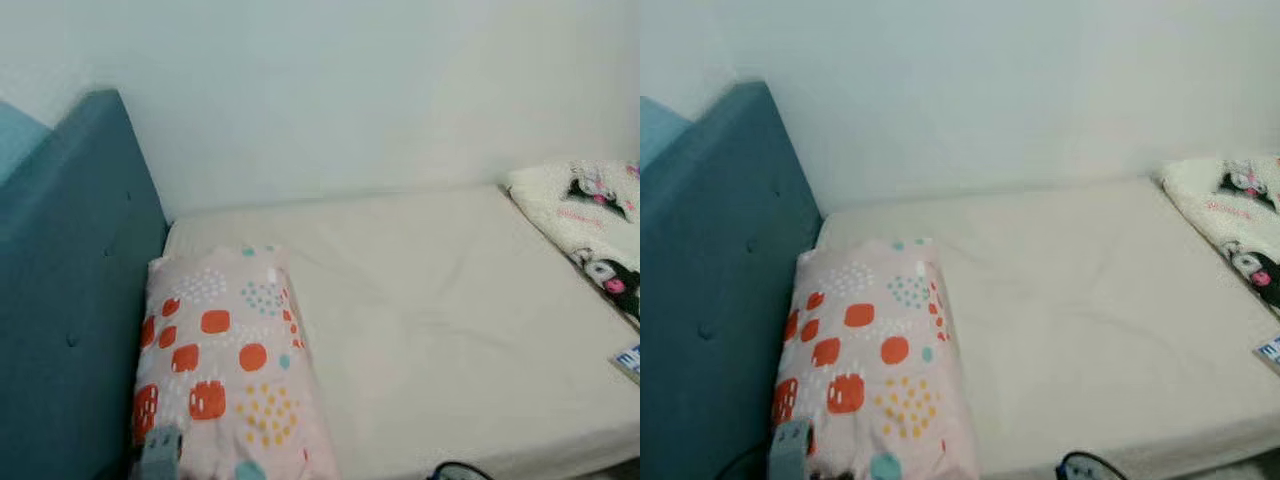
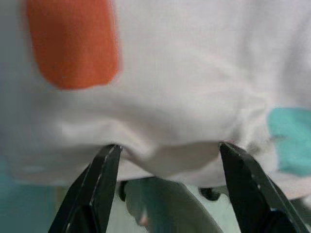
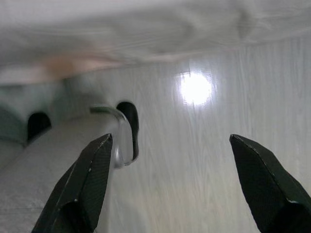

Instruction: Clean up the room

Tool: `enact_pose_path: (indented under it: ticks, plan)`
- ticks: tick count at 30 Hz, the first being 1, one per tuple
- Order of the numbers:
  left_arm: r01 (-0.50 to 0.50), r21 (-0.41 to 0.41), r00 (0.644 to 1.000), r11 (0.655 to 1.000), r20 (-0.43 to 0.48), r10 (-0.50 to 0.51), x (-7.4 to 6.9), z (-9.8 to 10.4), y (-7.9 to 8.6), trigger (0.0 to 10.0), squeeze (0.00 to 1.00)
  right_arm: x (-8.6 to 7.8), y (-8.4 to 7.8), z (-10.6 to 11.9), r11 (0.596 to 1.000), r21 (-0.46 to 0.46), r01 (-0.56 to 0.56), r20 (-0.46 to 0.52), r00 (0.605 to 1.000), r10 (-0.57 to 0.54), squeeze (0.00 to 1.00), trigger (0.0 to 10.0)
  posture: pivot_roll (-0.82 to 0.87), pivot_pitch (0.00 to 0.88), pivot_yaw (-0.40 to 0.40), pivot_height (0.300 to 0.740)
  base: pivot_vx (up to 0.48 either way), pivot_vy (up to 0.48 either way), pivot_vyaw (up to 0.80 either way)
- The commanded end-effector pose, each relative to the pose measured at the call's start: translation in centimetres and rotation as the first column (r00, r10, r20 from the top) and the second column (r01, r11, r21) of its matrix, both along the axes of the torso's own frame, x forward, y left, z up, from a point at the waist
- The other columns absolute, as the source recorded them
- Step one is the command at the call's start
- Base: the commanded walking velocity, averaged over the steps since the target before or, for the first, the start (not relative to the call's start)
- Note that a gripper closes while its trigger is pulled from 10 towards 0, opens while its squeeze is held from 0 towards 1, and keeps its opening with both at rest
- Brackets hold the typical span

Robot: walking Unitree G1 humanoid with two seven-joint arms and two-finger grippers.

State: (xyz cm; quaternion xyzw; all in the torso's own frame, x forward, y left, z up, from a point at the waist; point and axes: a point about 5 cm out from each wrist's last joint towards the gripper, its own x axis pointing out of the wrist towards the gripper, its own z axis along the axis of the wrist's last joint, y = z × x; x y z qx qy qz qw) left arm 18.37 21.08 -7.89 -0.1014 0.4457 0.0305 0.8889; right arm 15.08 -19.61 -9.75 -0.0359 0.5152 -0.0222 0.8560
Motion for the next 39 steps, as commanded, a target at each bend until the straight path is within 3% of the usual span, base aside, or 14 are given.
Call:
enact_pose_path:
  ticks: [1,7,12,18,26,30,33,39]
  plan:
    - [0.024,-0.004,1.0,1.0,-0.018,-0.024,-0.2,-0.2,-0.6,10.0,0.0,-1.0,-0.9,-0.2,1.0,-0.017,0.015,-0.028,0.999,-0.016,0.0,10.0,-0.09,0.022,0.005,0.74,0.0,-0.472,0.0]
    - [0.034,0.001,0.998,0.999,-0.045,-0.034,-0.8,-0.6,-1.0,10.0,0.0,-1.2,-1.0,-0.3,1.0,-0.018,0.018,-0.031,0.999,-0.019,0.0,10.0,-0.09,0.029,0.004,0.74,0.0,-0.472,0.0]
    - [0.05,0.003,0.995,0.999,-0.083,-0.05,-2.6,-1.3,-0.7,10.0,0.0,-0.3,1.6,-0.3,1.0,0.004,-0.007,-0.022,1.0,0.007,0.0,10.0,-0.08,0.029,-0.001,0.74,0.0,-0.472,0.0]
    - [0.077,0.01,0.992,0.997,-0.105,-0.076,-3.7,-1.7,-0.7,10.0,0.0,1.1,4.5,0.0,0.999,0.029,-0.031,-0.002,1.0,0.031,0.0,10.0,-0.08,0.026,0.005,0.74,0.0,-0.472,0.0]
    - [0.092,0.016,0.989,0.996,-0.117,-0.089,-4.2,-1.9,-0.9,10.0,0.0,2.1,6.1,0.4,0.998,0.057,-0.003,0.025,1.0,0.002,0.0,10.0,-0.08,0.022,0.014,0.74,0.0,-0.472,0.0]
    - [0.098,0.016,0.989,0.995,-0.116,-0.096,-4.3,-1.9,-0.9,10.0,0.0,3.4,7.3,1.0,0.998,0.068,-0.016,0.061,0.998,0.012,0.0,10.0,-0.09,0.025,0.018,0.74,0.0,-0.472,0.2]
    - [0.102,0.009,0.988,0.995,-0.119,-0.101,-4.6,-2.1,-1.4,10.0,0.0,2.9,6.4,0.8,0.998,0.067,0.016,0.056,0.998,-0.019,0.0,10.0,-0.09,0.026,0.017,0.74,0.0,-0.472,0.78]
    - [0.103,-0.005,0.987,0.995,-0.123,-0.103,-5.1,-2.4,-2.1,10.0,0.0,2.8,6.2,0.7,0.996,0.064,0.065,0.058,0.996,-0.068,0.0,10.0,-0.08,0.03,0.012,0.74,0.0,-0.472,0.53]
